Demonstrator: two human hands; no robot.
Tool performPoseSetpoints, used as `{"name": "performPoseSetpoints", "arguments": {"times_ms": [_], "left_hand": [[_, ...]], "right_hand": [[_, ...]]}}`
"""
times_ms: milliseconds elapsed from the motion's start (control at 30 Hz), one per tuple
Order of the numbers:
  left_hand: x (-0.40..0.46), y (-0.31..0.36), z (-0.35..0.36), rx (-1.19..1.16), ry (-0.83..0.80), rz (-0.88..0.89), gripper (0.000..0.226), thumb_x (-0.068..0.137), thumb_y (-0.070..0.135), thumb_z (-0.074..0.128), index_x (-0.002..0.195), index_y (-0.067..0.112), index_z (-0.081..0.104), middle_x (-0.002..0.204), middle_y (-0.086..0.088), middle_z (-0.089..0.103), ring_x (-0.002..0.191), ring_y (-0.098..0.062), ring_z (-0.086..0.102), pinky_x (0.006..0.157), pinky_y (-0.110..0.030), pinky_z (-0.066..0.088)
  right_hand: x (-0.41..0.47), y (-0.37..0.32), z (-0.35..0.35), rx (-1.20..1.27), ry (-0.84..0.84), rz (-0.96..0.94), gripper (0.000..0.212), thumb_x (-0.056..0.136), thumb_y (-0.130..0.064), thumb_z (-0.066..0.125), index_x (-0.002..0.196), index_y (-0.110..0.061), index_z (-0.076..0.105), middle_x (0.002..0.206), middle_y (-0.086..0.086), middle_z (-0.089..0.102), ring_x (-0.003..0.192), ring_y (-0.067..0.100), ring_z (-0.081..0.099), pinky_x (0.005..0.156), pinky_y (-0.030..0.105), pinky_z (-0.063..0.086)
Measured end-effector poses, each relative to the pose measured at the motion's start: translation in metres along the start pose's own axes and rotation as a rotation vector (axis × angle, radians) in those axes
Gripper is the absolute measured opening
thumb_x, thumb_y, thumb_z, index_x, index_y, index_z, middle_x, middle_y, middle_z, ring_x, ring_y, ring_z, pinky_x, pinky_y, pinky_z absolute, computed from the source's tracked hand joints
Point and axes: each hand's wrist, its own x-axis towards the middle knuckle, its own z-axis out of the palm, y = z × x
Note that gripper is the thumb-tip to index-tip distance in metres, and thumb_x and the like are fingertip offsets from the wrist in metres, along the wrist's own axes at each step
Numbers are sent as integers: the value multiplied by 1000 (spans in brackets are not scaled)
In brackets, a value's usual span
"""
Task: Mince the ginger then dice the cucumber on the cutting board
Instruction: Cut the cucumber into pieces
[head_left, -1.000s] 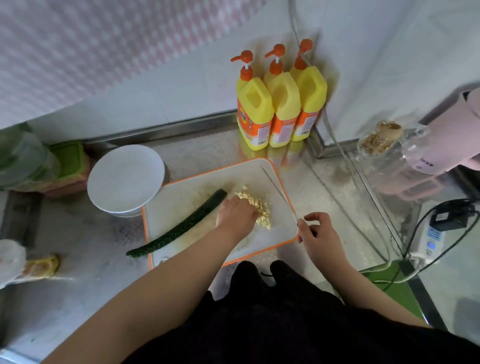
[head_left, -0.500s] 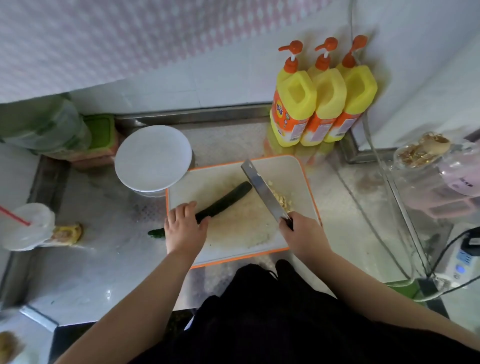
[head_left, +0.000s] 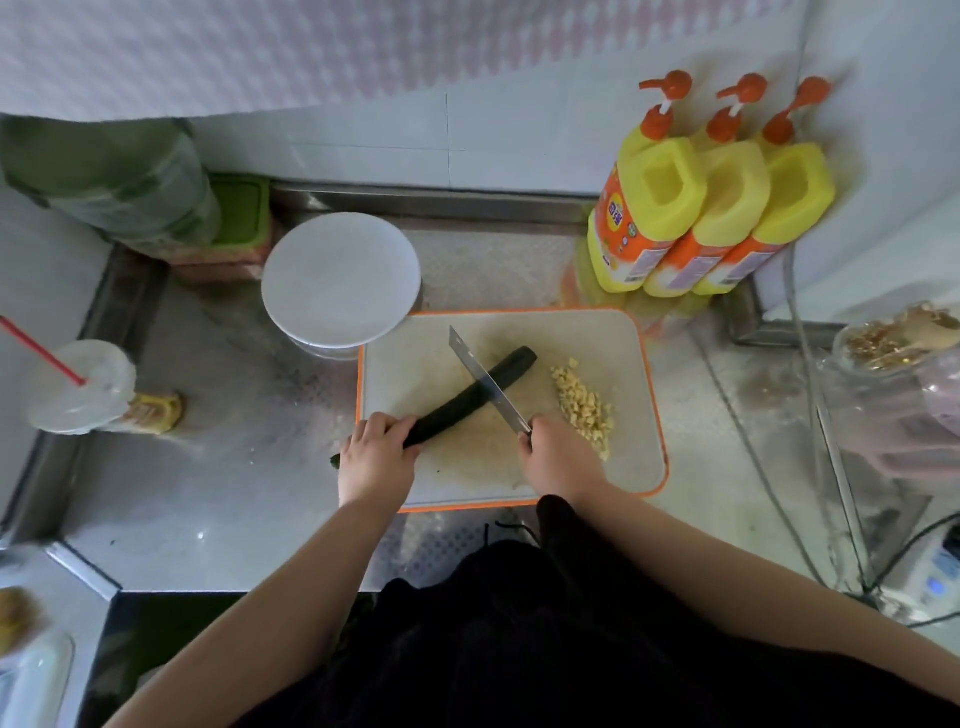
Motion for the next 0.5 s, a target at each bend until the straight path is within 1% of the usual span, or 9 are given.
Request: {"name": "performPoseSetpoints", "arguments": {"times_ms": [67,167,233,267,333,400,433,500], "left_hand": [[1,-2,0,-15,11,17,36,92,26,63,128,21,62,109,-3,55,108,-28,50,97,-40,36],[0,-4,2,-17,26,19,35,91,25,65,126,20,64,104,-4,56,104,-29,52,93,-41,38],[0,-5,4,-11,36,26,36,91,26,65,126,20,64,103,-3,55,102,-28,52,92,-41,39],[0,-6,4,-13,34,28,37,91,26,65,128,20,63,104,-3,55,102,-28,52,92,-40,39],[1,-6,2,-20,2,33,41,93,30,61,133,22,58,111,-2,54,108,-27,50,96,-39,37],[0,-6,-3,-1,-29,39,49,93,39,60,139,25,51,121,0,52,117,-25,47,103,-41,33],[-2,-8,-7,35,-19,41,54,91,44,62,140,26,49,124,1,51,120,-25,46,106,-43,31],[-10,-17,-12,84,64,21,58,84,44,68,136,25,51,125,1,53,120,-27,47,107,-47,29]], "right_hand": [[2,-1,3,-18,9,11,20,98,-27,43,89,-11,52,75,3,51,78,28,60,60,31,39],[8,-4,9,-30,-19,43,21,98,-25,45,95,-9,58,77,2,50,80,27,59,62,30,37],[11,-5,12,-52,-60,57,19,98,-23,46,98,-9,60,75,1,49,75,24,54,63,30,38],[13,-6,13,-54,-68,62,19,98,-22,46,99,-9,60,72,-1,48,72,23,52,62,30,38],[17,-5,13,-19,-88,69,21,99,-25,45,98,-10,59,69,-1,47,71,23,53,61,30,39],[22,-2,10,53,-129,81,22,99,-28,44,93,-11,55,71,1,51,70,24,56,58,31,40],[25,0,8,99,-151,89,22,99,-28,44,88,-11,52,70,2,51,66,22,55,56,30,39],[27,4,4,166,-157,96,26,99,-29,43,77,-14,46,66,2,49,57,17,50,50,29,35]]}}
